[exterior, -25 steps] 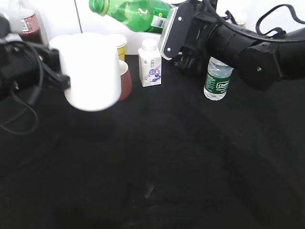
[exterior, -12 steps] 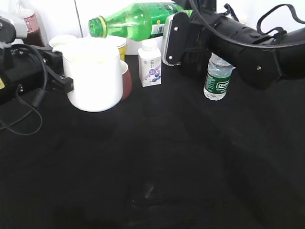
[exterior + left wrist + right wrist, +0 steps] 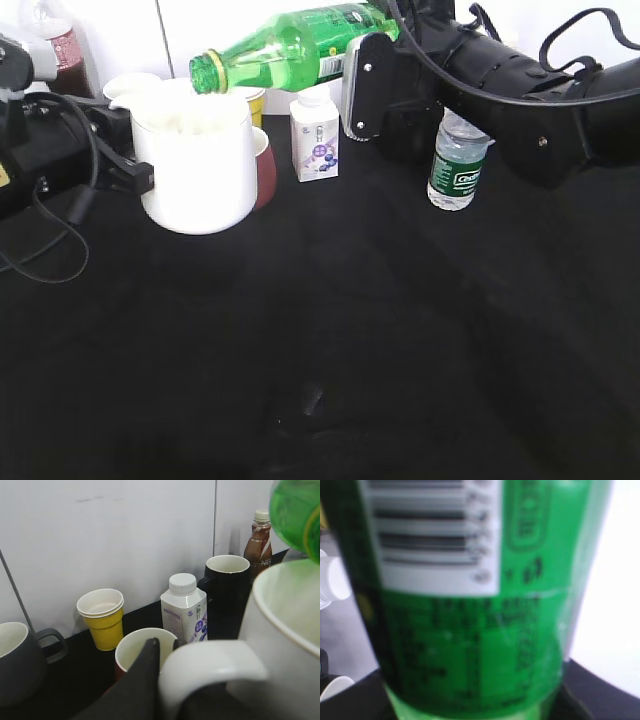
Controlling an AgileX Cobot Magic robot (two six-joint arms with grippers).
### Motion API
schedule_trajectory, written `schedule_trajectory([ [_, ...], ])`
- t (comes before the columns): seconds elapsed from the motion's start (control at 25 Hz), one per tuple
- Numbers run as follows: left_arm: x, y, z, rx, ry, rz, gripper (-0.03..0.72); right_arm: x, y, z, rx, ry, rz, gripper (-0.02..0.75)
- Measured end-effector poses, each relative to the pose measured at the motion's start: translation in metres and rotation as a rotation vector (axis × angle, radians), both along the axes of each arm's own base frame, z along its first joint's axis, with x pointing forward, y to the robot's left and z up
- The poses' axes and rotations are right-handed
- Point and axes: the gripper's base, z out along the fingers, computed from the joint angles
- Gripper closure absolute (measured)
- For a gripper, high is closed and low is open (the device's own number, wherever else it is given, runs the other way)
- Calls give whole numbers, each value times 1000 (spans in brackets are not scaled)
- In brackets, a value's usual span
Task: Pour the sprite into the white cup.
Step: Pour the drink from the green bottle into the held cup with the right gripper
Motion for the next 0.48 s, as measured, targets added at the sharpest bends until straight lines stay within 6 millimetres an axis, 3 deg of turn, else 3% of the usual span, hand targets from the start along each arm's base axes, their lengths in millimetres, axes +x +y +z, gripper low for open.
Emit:
schedule_trajectory([
  [0.48, 0, 0, 0, 4, -1, 0, 634, 0, 0, 2, -28, -40, -4, 360],
])
